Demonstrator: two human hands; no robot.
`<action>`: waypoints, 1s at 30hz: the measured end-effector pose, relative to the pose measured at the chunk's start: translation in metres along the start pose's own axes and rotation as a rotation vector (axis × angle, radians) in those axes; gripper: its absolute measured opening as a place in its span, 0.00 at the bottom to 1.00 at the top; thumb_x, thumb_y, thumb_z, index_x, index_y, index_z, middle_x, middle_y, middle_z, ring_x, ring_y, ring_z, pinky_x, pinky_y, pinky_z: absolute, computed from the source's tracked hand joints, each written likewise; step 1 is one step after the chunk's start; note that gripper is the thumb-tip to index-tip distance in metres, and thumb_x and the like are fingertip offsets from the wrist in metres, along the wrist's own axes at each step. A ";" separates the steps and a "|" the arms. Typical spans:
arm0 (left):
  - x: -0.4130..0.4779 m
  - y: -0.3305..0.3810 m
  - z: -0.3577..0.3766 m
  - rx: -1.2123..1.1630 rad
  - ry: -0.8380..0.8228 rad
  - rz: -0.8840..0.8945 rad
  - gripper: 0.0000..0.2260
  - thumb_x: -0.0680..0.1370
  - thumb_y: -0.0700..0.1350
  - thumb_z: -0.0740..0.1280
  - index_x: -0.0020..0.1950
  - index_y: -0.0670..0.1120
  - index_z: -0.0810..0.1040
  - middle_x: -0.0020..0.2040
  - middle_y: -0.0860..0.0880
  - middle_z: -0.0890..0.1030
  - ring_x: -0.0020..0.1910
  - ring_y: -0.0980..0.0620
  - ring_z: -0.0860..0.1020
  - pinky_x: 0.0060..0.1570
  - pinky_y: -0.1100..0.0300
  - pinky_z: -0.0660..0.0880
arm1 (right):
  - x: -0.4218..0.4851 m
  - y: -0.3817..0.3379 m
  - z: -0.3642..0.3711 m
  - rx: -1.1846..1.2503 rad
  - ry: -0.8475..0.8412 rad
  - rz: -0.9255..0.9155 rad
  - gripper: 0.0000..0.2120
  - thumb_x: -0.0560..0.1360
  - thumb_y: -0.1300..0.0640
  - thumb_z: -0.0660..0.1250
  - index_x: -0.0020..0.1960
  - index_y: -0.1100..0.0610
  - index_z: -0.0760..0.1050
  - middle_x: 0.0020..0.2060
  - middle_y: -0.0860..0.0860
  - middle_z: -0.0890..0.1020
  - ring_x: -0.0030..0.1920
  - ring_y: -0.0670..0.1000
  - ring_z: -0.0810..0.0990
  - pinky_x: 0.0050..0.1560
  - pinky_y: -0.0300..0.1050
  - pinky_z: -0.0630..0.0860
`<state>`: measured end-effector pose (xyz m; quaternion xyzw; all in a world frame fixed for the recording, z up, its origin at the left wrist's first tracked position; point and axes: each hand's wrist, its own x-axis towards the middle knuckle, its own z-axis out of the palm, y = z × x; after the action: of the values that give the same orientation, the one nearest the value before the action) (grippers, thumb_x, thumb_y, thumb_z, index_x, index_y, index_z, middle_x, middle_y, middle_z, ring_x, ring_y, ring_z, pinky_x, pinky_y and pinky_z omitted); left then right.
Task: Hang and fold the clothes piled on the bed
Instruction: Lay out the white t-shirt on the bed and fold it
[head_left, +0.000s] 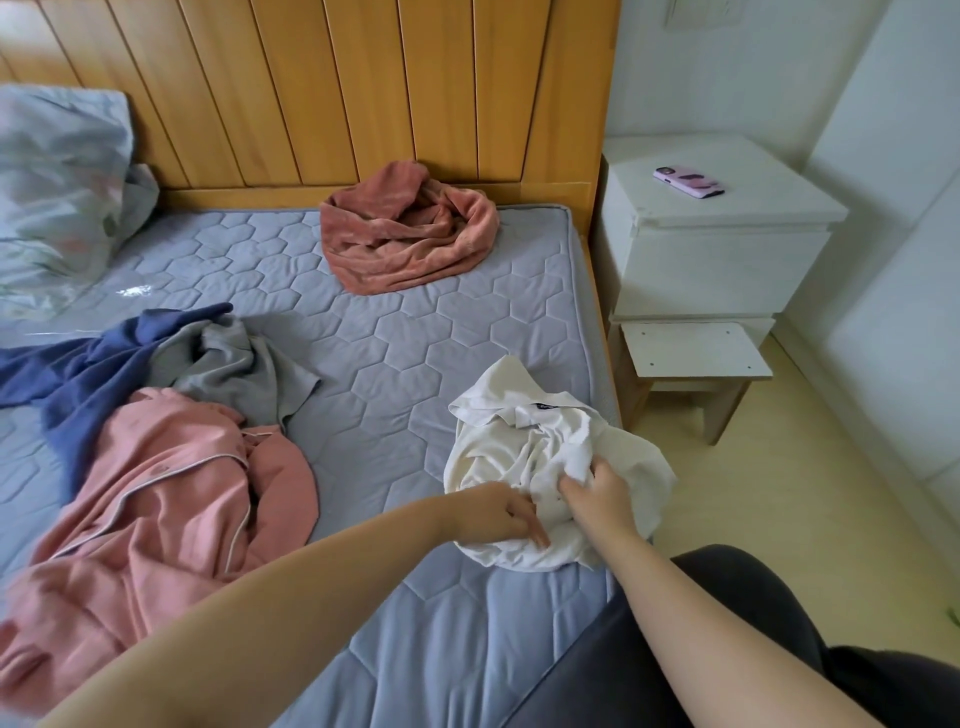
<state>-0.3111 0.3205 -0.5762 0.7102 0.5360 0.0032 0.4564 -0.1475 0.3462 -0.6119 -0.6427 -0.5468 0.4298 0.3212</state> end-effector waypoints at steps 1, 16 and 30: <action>0.002 0.001 -0.001 -0.120 0.125 -0.047 0.15 0.74 0.38 0.60 0.47 0.50 0.85 0.41 0.62 0.80 0.47 0.60 0.74 0.54 0.66 0.72 | 0.000 0.002 -0.001 -0.024 0.017 0.009 0.04 0.75 0.58 0.67 0.49 0.56 0.75 0.42 0.52 0.81 0.48 0.54 0.79 0.46 0.44 0.72; 0.074 0.017 -0.038 0.337 0.371 -0.158 0.33 0.78 0.46 0.61 0.78 0.54 0.47 0.68 0.47 0.70 0.70 0.43 0.64 0.70 0.43 0.57 | -0.015 -0.007 -0.031 0.096 0.413 0.077 0.12 0.74 0.71 0.55 0.38 0.59 0.71 0.34 0.51 0.74 0.35 0.48 0.71 0.33 0.38 0.68; 0.024 -0.004 -0.092 -0.780 0.490 -0.125 0.11 0.80 0.43 0.61 0.61 0.50 0.76 0.55 0.49 0.78 0.50 0.52 0.75 0.47 0.60 0.71 | 0.037 -0.123 -0.034 0.298 0.070 0.117 0.18 0.76 0.66 0.55 0.61 0.57 0.76 0.48 0.54 0.80 0.48 0.55 0.77 0.42 0.43 0.73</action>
<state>-0.3496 0.3984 -0.5370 0.4300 0.6286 0.3446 0.5488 -0.1684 0.4083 -0.4960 -0.6332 -0.4272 0.5014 0.4064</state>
